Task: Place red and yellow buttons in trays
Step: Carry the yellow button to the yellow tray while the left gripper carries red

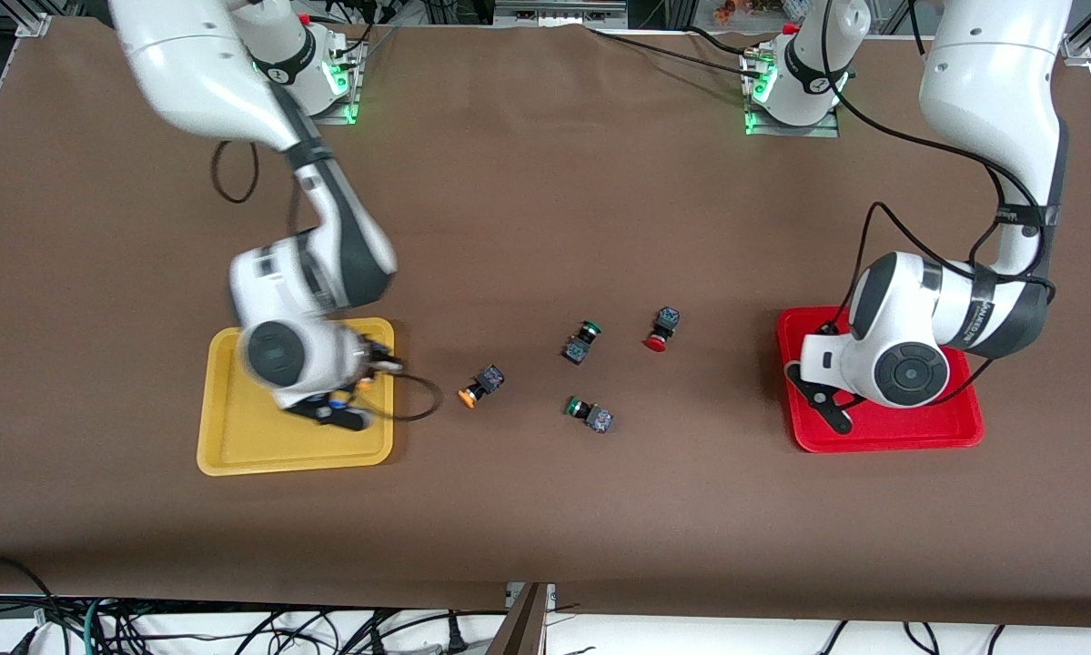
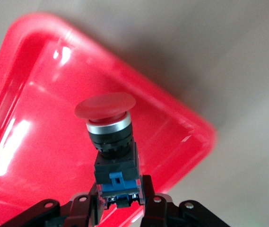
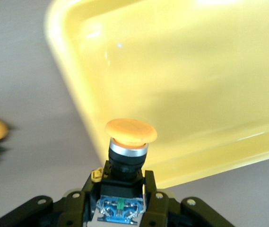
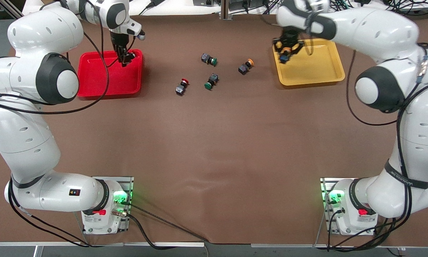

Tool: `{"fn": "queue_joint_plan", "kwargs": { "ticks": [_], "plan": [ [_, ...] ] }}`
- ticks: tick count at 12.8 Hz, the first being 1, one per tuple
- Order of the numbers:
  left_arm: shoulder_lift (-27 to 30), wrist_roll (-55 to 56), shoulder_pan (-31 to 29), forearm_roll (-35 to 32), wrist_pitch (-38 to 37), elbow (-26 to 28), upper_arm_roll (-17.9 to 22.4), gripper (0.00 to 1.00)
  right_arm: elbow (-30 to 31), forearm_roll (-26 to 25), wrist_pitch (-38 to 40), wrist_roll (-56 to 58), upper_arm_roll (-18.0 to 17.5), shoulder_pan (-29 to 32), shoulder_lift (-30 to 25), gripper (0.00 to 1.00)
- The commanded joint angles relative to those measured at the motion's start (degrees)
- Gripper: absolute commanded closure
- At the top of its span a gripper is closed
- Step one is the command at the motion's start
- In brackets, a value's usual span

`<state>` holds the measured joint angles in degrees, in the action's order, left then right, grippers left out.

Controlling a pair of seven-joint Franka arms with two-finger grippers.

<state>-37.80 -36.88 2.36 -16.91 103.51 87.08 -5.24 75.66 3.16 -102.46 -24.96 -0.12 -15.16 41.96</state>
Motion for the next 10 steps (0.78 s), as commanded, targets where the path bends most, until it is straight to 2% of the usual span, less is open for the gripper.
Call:
{"fn": "queue_joint_plan", "kwargs": {
  "ticks": [1,3,5,6,7,8,10],
  "plan": [
    [-1.49,-1.0,-2.44,-2.25,3.71,0.1,-0.82,0.01,2.12,-0.52,1.39,13.92,0.56,6.61,-0.04,1.0],
    [1.22,-1.45,-1.84,-1.29,2.06,0.19,-3.09,0.0,2.74,-0.52,0.95,20.8,0.56,11.36,1.01,1.0],
    [2.81,3.09,-1.84,-0.67,-2.24,0.1,-10.19,0.0,2.83,-0.52,-0.8,25.2,0.65,13.57,2.68,1.0],
    [2.99,10.09,-1.75,0.81,-3.04,0.1,-13.1,0.0,3.18,-0.61,-1.68,26.35,0.65,14.19,3.12,0.94],
    [2.56,17.2,-1.4,2.91,-2.88,0.19,-15.3,0.0,3.09,-1.22,-2.12,26.45,0.65,14.37,3.3,0.22],
    [1.6,24.06,0.0,3.55,-2.53,0.19,-16.71,0.0,2.92,-1.92,-2.04,25.93,0.56,14.11,3.21,0.01],
    [1.06,37.34,3.86,3.55,0.27,1.93,-17.17,0.0,2.57,-1.14,-1.51,23.92,0.03,11.58,2.43,0.0]
  ]
}}
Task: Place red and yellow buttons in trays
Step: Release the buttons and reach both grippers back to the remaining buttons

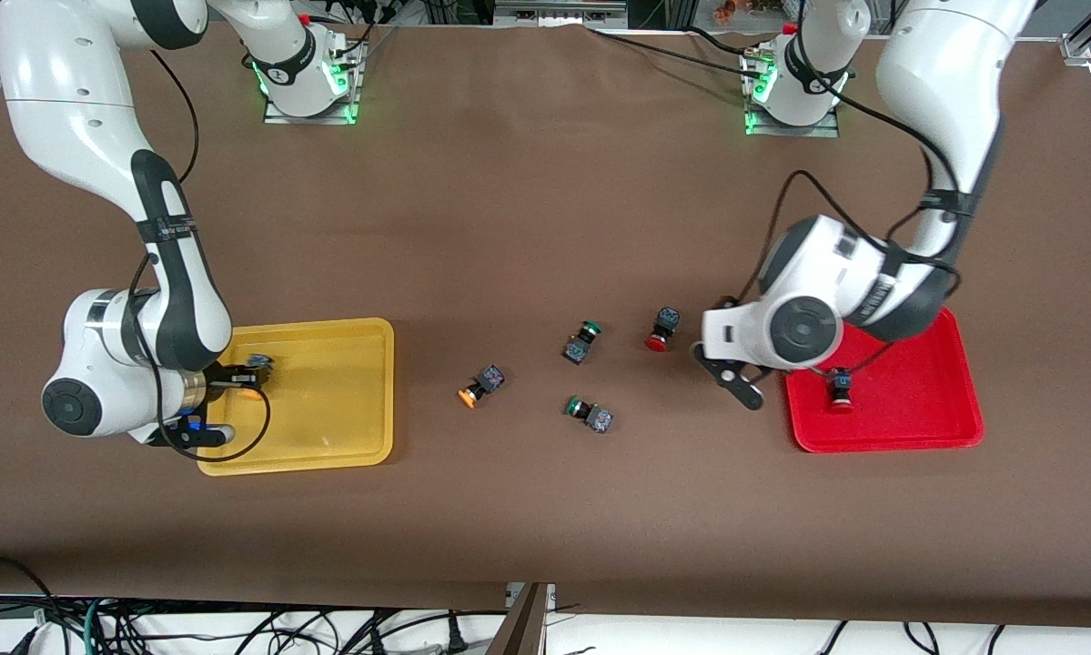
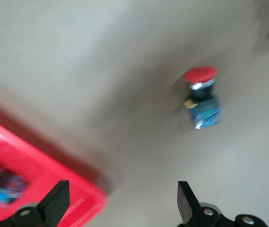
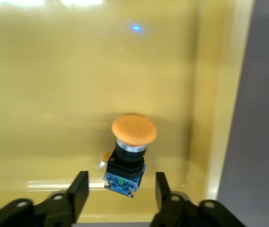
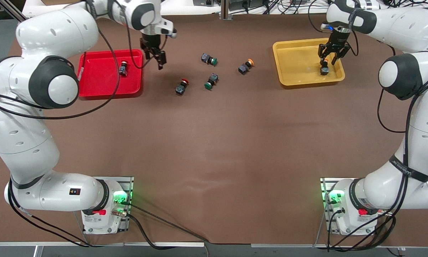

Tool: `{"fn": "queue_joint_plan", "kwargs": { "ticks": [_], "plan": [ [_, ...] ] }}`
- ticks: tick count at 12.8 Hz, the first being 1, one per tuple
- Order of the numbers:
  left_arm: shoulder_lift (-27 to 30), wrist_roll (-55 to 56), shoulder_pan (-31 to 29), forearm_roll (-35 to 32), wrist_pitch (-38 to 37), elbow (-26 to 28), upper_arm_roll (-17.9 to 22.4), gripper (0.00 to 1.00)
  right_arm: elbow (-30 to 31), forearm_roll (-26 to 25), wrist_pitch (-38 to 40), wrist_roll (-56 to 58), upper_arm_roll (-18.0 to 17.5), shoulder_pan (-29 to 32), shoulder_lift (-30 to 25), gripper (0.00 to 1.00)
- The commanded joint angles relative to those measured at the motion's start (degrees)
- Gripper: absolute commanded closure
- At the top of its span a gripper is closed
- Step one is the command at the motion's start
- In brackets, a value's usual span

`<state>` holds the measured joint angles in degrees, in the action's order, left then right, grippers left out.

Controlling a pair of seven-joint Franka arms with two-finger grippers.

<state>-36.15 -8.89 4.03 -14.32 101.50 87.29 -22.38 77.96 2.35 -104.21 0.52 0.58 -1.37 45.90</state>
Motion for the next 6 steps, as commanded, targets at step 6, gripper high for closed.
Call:
{"fn": "queue_joint_plan", "kwargs": {
  "ticks": [6],
  "plan": [
    [0.74,42.38,9.24,-11.38,25.23,18.09,-0.82,0.0,-0.96,0.89,-6.4,-40.71,-0.75,-18.82,-1.78,0.0]
  ]
}}
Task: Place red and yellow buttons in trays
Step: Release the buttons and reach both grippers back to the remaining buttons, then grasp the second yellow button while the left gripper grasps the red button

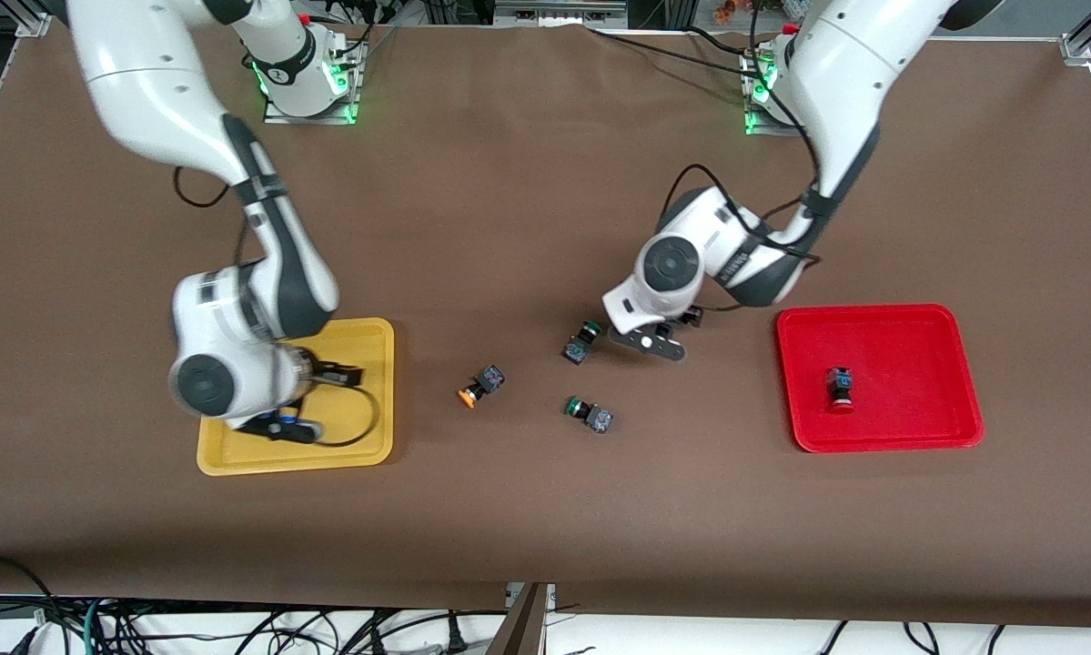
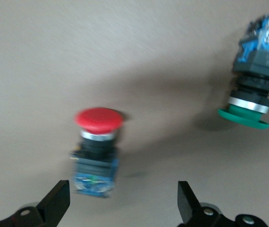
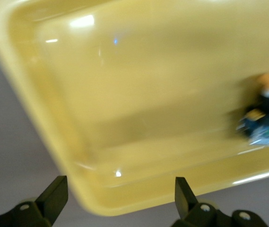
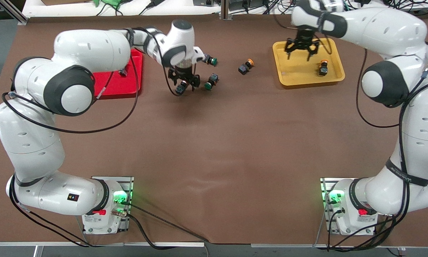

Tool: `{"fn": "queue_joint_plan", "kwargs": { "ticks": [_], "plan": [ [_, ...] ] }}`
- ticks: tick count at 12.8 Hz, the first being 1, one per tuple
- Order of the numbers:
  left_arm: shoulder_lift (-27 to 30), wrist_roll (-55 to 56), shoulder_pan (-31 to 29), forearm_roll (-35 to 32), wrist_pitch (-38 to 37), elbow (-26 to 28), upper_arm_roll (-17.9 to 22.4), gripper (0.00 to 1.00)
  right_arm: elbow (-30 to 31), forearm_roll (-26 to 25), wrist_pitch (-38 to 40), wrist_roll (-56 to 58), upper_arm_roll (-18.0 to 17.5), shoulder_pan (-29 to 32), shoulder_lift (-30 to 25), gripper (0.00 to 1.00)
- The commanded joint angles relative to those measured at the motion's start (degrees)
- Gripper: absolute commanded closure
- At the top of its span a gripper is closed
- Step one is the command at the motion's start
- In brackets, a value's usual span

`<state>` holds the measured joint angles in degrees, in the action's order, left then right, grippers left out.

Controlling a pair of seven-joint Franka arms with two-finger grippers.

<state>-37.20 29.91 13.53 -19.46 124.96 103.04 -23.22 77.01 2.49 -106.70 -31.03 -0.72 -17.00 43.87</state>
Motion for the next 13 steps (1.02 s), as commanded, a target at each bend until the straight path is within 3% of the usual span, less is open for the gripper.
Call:
{"fn": "queue_joint_plan", "kwargs": {
  "ticks": [1,4,6,8,9,10,11,12,13],
  "plan": [
    [1.69,3.58,-0.43,-8.03,1.78,2.43,0.02,0.0,0.07,1.98,-7.52,-15.57,0.54,-5.65,1.12,0.0],
    [1.43,3.4,-0.34,-8.49,1.78,2.34,0.11,0.0,-0.02,2.0,-20.08,-33.43,0.71,-13.03,4.37,0.0],
    [0.99,2.88,-0.6,-9.1,1.95,2.17,0.37,0.0,-0.28,1.9,-25.2,-37.51,0.72,-14.72,6.48,0.0],
    [-0.94,2.96,-1.57,-14.79,3.53,1.9,0.37,0.0,-0.63,1.82,-27.41,-39.01,0.8,-16.13,8.06,0.0],
    [-1.21,2.96,-1.57,-14.9,3.71,1.9,0.37,0.07,-0.72,1.64,-27.51,-39.02,1.24,-16.92,8.86,0.02],
    [-1.21,2.96,-1.66,-14.9,3.71,1.99,0.37,0.54,-0.72,1.03,-27.77,-38.67,1.42,-16.84,9.21,0.21],
    [-1.12,2.96,-1.57,-14.9,3.45,1.9,0.28,0.78,-0.64,0.42,-27.77,-38.15,1.59,-16.66,9.3,0.59],
    [-0.77,2.87,-1.75,-14.99,3.28,1.9,0.28,0.91,-0.72,0.32,-27.6,-37.7,1.6,-16.49,9.13,0.9],
    [-0.51,2.7,-1.84,-14.9,3.01,1.81,0.28,0.91,-0.72,0.24,-26.99,-37.35,1.6,-16.31,8.69,1.0]
  ]
}}
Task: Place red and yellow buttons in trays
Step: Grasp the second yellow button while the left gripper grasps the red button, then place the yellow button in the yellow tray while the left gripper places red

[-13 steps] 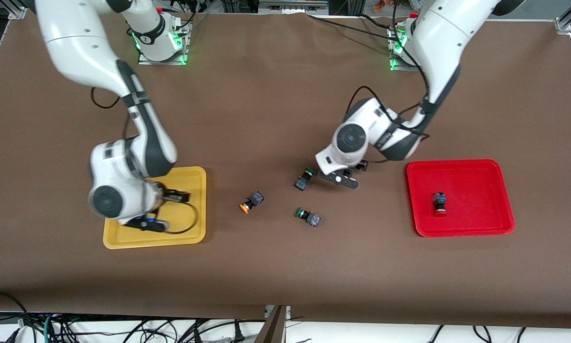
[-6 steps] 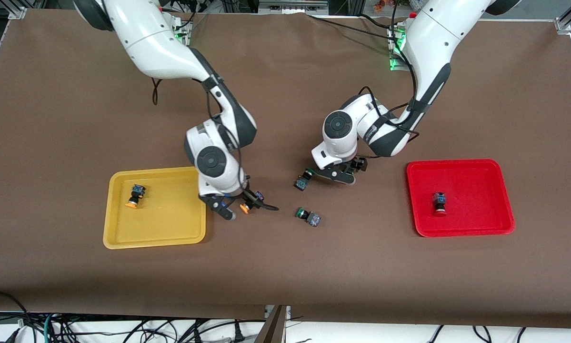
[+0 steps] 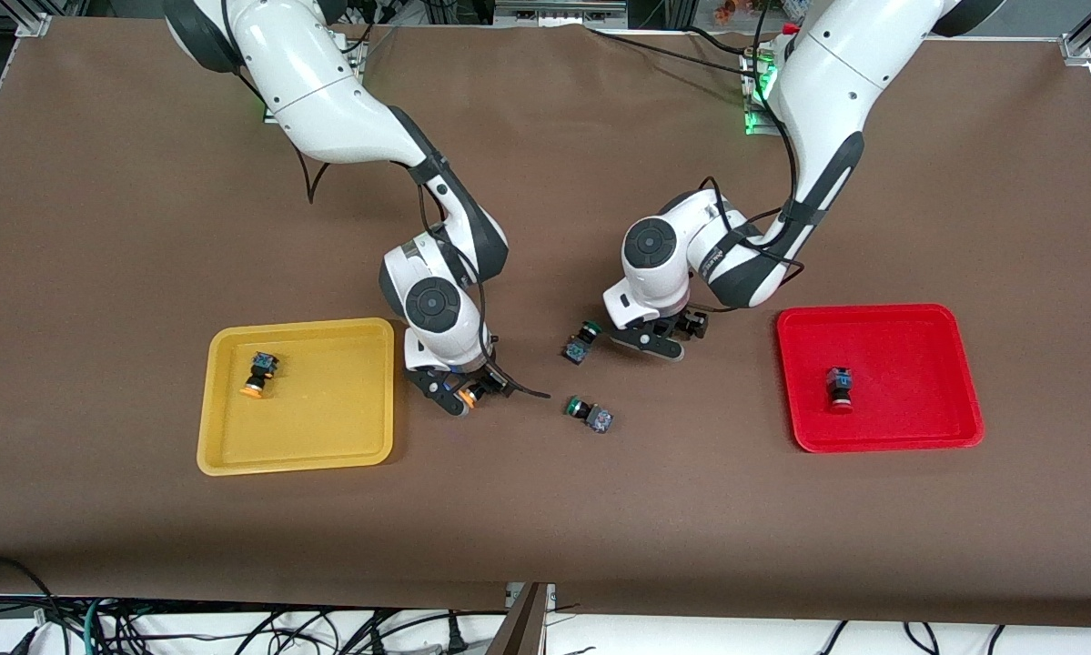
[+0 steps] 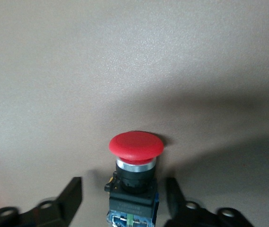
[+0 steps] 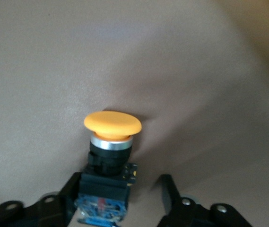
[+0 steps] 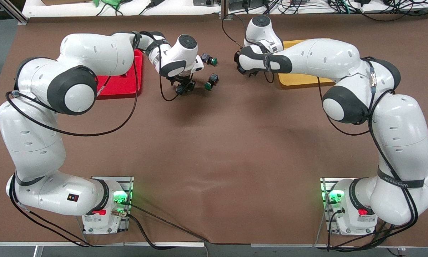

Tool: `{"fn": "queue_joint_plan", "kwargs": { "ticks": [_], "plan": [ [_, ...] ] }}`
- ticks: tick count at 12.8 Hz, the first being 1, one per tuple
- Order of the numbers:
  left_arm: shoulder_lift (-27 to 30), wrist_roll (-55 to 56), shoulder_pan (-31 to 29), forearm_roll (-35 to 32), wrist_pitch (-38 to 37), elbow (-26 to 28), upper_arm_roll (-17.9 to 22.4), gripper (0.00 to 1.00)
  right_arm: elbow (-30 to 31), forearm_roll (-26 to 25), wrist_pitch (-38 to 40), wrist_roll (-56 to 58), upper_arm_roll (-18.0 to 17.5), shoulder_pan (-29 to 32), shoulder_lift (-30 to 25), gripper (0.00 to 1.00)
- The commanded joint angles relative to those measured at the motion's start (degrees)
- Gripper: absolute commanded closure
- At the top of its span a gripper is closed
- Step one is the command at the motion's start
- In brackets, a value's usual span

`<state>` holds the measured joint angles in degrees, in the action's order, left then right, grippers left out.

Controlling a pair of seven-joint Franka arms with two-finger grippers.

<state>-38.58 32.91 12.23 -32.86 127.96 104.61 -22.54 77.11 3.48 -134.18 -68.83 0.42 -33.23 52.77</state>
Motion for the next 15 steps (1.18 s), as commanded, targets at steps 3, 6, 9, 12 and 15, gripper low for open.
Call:
{"fn": "queue_joint_plan", "kwargs": {
  "ticks": [3,6,9,12,15],
  "plan": [
    [3.33,-3.08,-1.68,-1.06,-7.35,-2.21,-0.75,0.91,-2.57,-0.41,11.35,10.42,1.33,2.19,-3.54,1.0],
    [5.09,-14.57,-7.1,0.42,-10.53,-5.28,-1.01,0.85,-3.73,0.21,22.19,31.06,1.16,9.92,-6.09,1.0],
    [5.36,-39.33,-15.8,5.26,-16.6,-10.47,-0.84,0.83,-2.5,-0.14,27.83,45.07,1.33,15.73,-6.1,1.0],
    [5.27,-55.63,-23.8,5.35,-16.61,-10.74,-0.84,0.77,1.45,-0.14,26.96,48.79,1.42,18.46,-5.49,0.65],
    [3.61,-63.74,-30.75,5.44,-16.17,-10.83,-0.84,0.0,0.76,-0.67,29.23,49.67,1.51,18.99,-7.58,0.0]
  ]
}}
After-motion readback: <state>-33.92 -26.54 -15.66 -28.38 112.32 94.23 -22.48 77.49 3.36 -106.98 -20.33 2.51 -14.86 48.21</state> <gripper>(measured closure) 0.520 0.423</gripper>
